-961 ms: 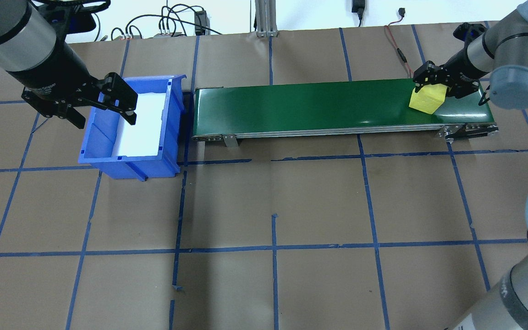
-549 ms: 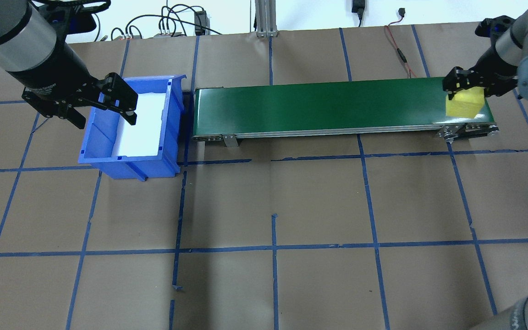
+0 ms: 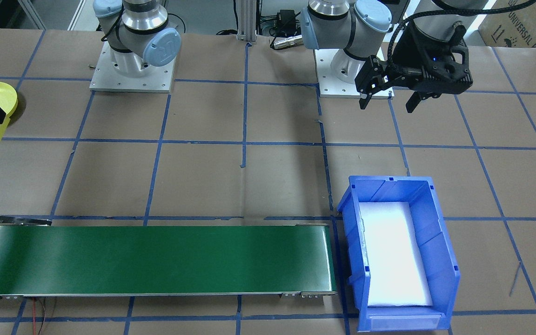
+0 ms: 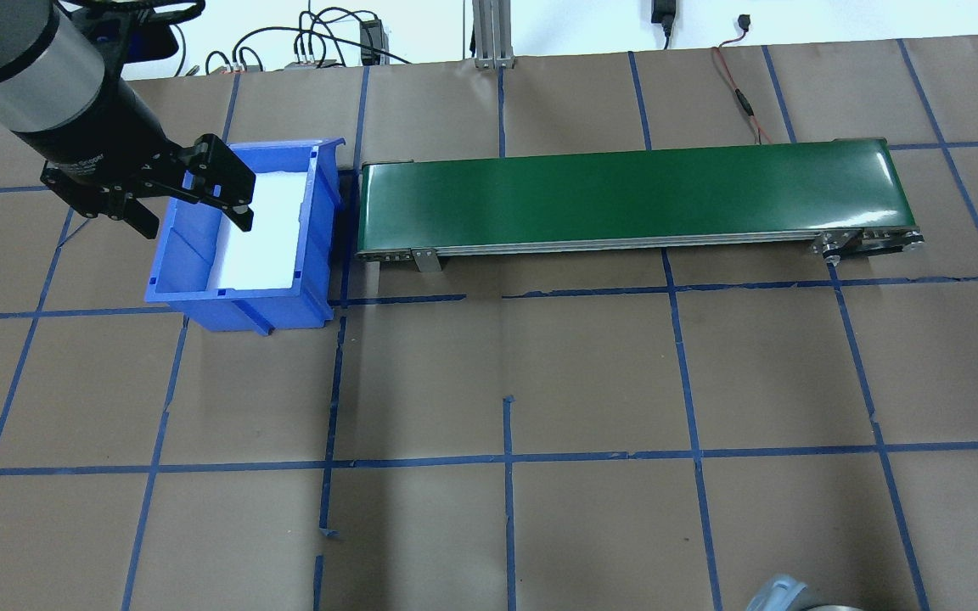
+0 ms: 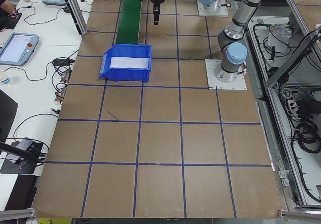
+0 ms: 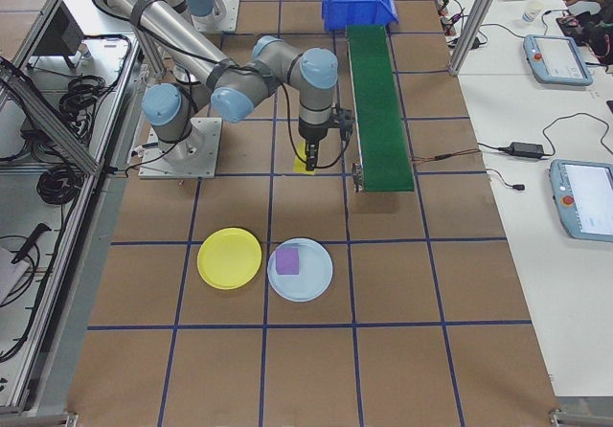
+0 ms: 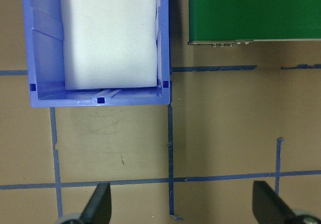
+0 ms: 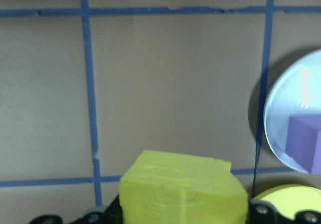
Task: Move block left to right into plate
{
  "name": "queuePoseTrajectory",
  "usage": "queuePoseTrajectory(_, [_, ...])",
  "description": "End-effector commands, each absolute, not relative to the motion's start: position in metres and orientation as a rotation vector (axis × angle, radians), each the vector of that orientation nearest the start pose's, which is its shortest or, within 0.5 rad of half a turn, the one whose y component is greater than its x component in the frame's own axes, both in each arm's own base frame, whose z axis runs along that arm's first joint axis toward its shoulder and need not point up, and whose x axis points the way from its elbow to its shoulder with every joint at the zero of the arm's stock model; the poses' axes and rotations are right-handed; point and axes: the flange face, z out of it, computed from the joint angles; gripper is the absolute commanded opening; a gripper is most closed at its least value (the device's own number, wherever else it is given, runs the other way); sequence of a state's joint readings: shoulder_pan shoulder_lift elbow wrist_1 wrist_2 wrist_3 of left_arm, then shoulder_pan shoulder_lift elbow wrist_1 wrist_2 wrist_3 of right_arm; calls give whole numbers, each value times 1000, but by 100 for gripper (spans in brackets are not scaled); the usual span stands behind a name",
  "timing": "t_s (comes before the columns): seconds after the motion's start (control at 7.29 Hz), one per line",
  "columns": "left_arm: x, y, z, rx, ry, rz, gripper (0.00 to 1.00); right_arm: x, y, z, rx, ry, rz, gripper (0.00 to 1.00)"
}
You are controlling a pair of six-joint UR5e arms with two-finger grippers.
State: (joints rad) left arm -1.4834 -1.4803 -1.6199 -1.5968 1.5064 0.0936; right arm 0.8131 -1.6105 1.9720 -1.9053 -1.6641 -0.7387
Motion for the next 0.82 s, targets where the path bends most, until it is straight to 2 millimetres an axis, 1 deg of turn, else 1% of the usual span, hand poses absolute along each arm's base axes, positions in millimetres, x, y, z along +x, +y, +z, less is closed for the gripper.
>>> queuePoseTrajectory(0.0, [-99, -465, 504, 11, 3204, -34, 100, -285, -334, 307, 62, 3131, 191, 17])
queuePoseTrajectory(0.14, [-99, -465, 504, 11, 3204, -34, 100, -316, -297, 286, 95, 3154, 145, 17])
queuePoseTrajectory(0.27, [-99, -465, 504, 11, 3204, -34, 100, -347, -267, 250, 130, 3081, 20, 17])
queuePoseTrajectory(0.41, [-99, -465, 503, 11, 3204, -31, 100, -378, -251, 219, 157, 3069, -18, 18])
queuePoseTrajectory(0.55, [-99, -465, 503, 11, 3204, -31, 100, -392, -242, 203, 115, 3075, -20, 19])
queuePoseTrajectory(0.69, [-99, -465, 503, 11, 3204, -31, 100, -398, -241, 208, 112, 3094, -9, 31])
